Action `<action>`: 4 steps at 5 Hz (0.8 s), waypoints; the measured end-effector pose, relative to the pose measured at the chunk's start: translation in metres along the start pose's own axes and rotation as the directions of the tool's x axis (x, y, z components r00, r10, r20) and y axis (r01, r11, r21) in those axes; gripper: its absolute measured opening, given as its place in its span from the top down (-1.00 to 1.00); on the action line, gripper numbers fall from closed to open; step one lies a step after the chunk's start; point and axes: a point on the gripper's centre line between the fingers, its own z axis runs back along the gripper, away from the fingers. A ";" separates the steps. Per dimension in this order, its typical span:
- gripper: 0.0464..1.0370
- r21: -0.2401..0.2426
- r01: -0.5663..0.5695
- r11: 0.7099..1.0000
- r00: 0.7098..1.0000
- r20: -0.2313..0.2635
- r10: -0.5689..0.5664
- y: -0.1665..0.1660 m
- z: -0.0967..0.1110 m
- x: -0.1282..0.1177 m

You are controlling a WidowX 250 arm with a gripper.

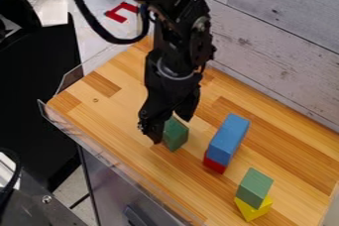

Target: Put the green arch on top of the blue rectangular block

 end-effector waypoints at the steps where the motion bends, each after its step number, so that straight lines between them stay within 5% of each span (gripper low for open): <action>1: -0.92 0.012 -0.002 1.000 1.000 -0.013 0.002 0.002 -0.005 0.000; 4: -0.92 0.031 -0.012 0.999 0.998 -0.055 0.014 0.005 -0.018 0.005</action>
